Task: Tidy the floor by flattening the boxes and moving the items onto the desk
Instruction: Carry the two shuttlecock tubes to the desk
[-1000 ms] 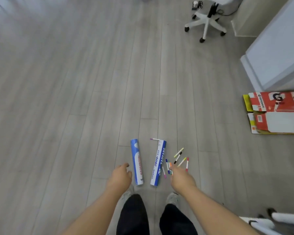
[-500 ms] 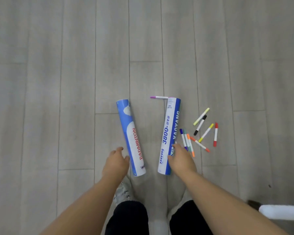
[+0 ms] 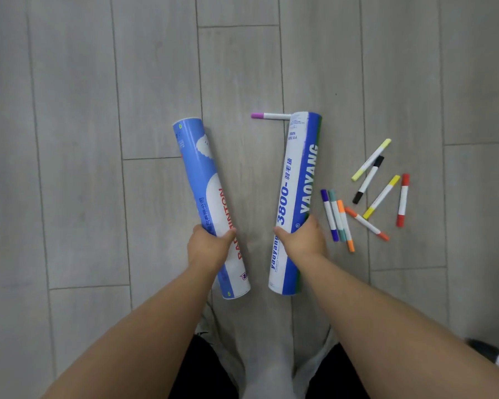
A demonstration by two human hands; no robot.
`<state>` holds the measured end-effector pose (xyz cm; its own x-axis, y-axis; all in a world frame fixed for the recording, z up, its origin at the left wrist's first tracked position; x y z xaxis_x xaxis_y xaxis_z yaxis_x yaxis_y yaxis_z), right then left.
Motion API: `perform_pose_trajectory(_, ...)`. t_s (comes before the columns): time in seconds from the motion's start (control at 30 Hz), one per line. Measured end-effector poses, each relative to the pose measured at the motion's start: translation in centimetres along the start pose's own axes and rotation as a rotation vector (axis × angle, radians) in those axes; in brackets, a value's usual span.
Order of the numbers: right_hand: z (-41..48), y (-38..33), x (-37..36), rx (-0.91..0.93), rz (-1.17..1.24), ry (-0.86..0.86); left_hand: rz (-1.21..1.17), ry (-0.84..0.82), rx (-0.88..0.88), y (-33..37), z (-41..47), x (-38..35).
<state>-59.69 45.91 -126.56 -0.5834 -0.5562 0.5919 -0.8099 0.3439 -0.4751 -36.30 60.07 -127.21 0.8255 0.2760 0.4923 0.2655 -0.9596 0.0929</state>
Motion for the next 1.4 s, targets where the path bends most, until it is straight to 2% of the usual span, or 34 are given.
perform_pose_trajectory(0.2,-2.2,-1.4,2.0,-0.066,0.111,-0.09,-0.138,-0.121,0.083,0.4,-3.5,1.6)
perform_pose_trajectory(0.37,-7.7,-7.7,10.6,-0.03,0.142,-0.096,-0.138,-0.207,0.021,4.6,-13.7,6.6)
perform_pose_trajectory(0.5,-13.7,-15.8,21.6,0.04,0.239,-0.076,-0.074,-0.195,-0.086,10.4,-26.1,12.8)
perform_pose_trajectory(0.67,-25.8,-26.2,39.6,0.146,0.271,-0.018,-0.034,-0.227,-0.22,17.4,-47.1,20.1)
perform_pose_trajectory(0.83,-37.9,-30.6,57.4,0.236,0.265,0.161,0.07,-0.268,-0.437,23.0,-66.3,24.0)
perform_pose_trajectory(0.97,-47.8,-29.1,68.7,0.254,0.337,0.353,0.207,-0.318,-0.667,26.7,-80.4,23.4)
perform_pose_trajectory(1.1,-57.0,-24.1,76.8,0.215,0.438,0.526,0.34,-0.379,-0.852,27.7,-92.7,19.9)
perform_pose_trajectory(1.27,-67.8,-15.9,83.5,0.161,0.512,0.734,0.523,-0.496,-1.067,24.4,-105.4,12.9)
perform_pose_trajectory(1.4,-75.5,-8.1,86.4,0.091,0.582,0.895,0.671,-0.626,-1.147,18.8,-113.2,6.7)
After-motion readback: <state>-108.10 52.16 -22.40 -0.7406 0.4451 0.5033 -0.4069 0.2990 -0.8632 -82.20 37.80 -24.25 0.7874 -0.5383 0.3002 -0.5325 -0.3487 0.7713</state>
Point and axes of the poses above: each hand's wrist, its own z-axis towards the middle knuckle, its own x-axis out of the back of the hand, y = z × x, the point moved 10 cm from there along z, towards the middle knuckle, and after that the axes turned 15 degrees about x, right-handed, at the moved point
